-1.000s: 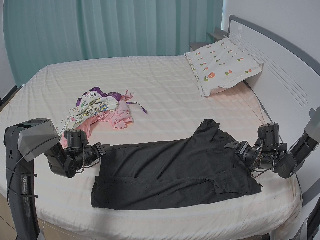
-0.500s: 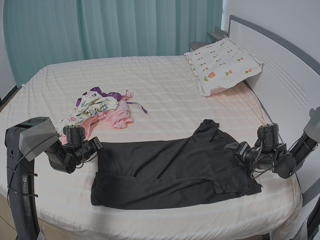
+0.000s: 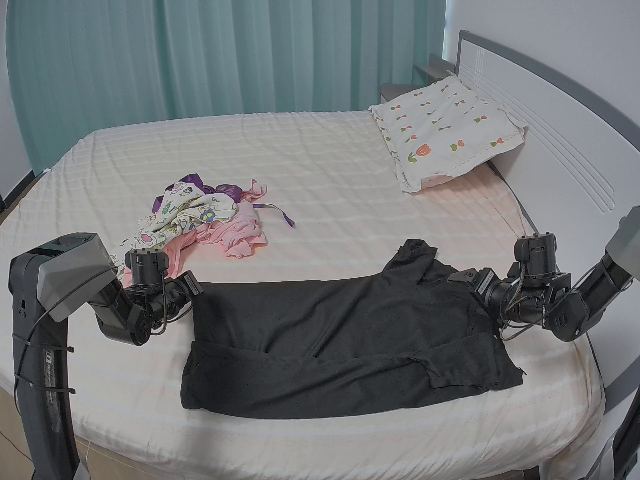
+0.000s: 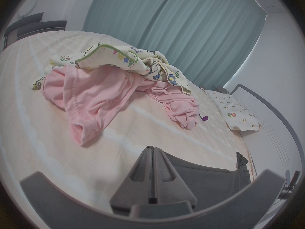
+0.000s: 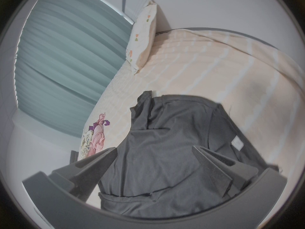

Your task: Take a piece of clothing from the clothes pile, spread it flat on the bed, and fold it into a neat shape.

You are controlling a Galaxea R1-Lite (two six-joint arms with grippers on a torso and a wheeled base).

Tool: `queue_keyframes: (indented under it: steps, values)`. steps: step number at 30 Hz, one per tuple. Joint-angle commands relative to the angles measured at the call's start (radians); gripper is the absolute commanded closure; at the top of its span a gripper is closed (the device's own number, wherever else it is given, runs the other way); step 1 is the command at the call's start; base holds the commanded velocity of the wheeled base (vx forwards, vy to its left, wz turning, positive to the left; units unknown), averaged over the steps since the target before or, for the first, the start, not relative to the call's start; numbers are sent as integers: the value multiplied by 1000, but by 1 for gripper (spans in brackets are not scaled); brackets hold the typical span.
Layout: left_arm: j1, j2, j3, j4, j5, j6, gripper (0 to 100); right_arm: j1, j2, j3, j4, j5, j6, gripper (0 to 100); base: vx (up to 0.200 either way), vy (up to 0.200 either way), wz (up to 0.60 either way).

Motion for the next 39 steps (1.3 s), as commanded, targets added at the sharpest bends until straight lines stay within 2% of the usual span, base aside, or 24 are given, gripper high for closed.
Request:
queue_keyframes:
  steps: [1,5,6,7,10,18,22,26,34,35,39]
  values:
    - [-1,-45,21,2,14,-12,100,-33,121,-152,49,17,-176,0,0,0,0]
    - [-7,-68,51,2,16,-12,100,-59,236,-284,56,24,-323,0,0,0,0]
    - [-7,-71,53,2,16,-12,100,-60,244,-294,57,24,-332,0,0,0,0]
    - [-7,-79,59,2,16,-12,100,-74,281,-354,62,27,-393,0,0,0,0]
    - [-7,-94,64,2,17,-14,100,-91,337,-443,105,72,-507,0,0,0,0]
    - [-10,-121,90,2,16,-49,100,-158,409,-610,257,181,-663,0,0,0,0]
    - [-13,-125,91,2,17,-49,100,-175,439,-652,257,204,-703,0,0,0,0]
    - [-15,-126,91,2,16,-49,100,-175,466,-727,267,207,-708,0,0,0,0]
    - [-24,-126,90,2,16,-57,100,-137,521,-795,283,213,-706,0,0,0,0]
    - [-26,-126,90,2,17,-57,100,-134,528,-796,284,213,-706,100,0,0,0]
    - [-27,-126,90,2,17,-57,100,-132,549,-816,281,213,-700,100,0,0,0]
